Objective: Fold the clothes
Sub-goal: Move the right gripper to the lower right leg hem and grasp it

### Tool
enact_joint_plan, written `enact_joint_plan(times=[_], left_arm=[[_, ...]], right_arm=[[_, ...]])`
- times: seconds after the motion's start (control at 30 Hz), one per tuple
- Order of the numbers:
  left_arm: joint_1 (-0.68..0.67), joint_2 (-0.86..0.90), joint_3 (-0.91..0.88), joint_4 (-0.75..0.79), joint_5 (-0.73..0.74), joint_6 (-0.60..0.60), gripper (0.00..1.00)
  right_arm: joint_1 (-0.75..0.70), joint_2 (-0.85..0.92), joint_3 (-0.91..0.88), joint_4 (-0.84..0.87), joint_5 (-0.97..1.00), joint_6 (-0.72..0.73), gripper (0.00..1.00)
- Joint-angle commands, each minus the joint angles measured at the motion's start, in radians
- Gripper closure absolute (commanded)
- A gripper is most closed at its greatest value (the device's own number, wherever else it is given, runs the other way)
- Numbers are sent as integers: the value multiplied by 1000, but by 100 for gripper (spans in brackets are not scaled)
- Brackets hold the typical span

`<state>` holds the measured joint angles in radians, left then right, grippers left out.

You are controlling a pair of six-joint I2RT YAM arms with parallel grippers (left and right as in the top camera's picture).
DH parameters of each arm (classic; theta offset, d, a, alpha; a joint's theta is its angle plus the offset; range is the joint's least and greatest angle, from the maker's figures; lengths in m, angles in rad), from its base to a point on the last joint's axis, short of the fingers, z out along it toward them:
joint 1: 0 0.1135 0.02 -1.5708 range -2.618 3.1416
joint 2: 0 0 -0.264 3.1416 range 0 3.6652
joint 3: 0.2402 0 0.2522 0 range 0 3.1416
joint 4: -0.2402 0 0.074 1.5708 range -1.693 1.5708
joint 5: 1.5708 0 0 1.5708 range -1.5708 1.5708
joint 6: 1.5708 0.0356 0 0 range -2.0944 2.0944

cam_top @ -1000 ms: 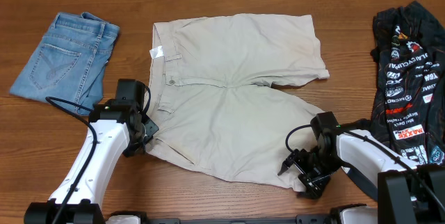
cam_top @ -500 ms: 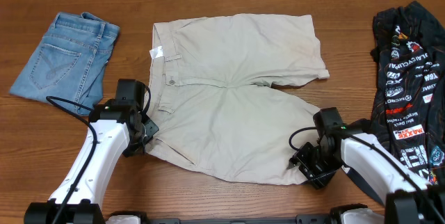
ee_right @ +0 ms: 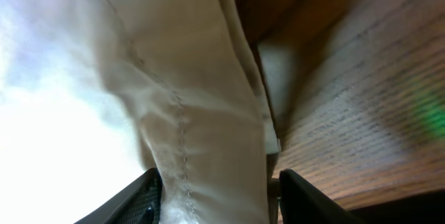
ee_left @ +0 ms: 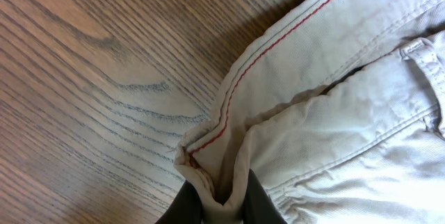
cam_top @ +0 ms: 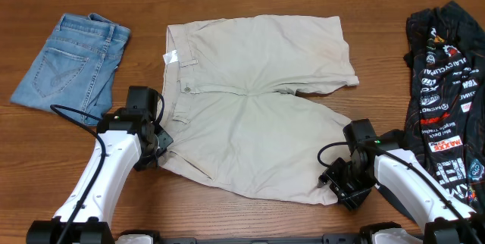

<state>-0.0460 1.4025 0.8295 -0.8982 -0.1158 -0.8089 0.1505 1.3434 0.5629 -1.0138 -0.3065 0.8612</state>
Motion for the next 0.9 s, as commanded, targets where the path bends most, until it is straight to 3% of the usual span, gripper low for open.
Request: enact_joint_plan(times=[0.0,0.03,0.1,0.13,0.6,0.87], left_arm=[[2,-14,14,-6,1,21,92],[2,-14,14,-6,1,21,92],[2,-14,14,-6,1,21,92],[2,-14,14,-6,1,21,92],[2,-26,17,-51,2,56,96],[2,-215,18,-178,2,106,96]], right_arm=[[-2,-13,24,-11,14,7,45],[-2,-13,24,-18,14,7,55],[-2,-18,24,-27,13,7,85],[-2,-22,24,-29,13,7,90],[-2,-150,24,-61,26,-14,90],[-2,-280,101,-168,105,-20,88]])
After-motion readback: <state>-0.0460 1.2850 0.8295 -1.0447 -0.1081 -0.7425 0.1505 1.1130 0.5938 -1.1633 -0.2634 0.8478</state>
